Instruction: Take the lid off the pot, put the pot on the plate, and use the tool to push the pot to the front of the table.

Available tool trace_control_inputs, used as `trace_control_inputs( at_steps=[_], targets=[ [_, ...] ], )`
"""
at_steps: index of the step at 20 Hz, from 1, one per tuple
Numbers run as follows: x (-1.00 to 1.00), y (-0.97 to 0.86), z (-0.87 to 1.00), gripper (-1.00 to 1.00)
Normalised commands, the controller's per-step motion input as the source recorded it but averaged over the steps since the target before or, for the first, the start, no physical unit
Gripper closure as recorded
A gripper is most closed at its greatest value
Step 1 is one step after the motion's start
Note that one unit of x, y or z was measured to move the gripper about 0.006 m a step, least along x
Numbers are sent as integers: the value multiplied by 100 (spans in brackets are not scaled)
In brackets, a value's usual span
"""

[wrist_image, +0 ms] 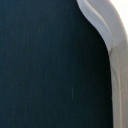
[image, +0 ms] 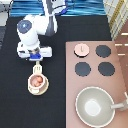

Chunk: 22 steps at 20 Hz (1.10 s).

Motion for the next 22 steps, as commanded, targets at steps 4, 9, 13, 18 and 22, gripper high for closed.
trace_control_inputs(
  at_steps=[4, 9, 13, 18, 22],
  targets=[
    [100, 23, 7, 100],
    [100, 20, 9, 100],
    [100, 6, 25, 100],
    [100, 0, 46, 100],
    [100, 0, 52, 100]
  ],
)
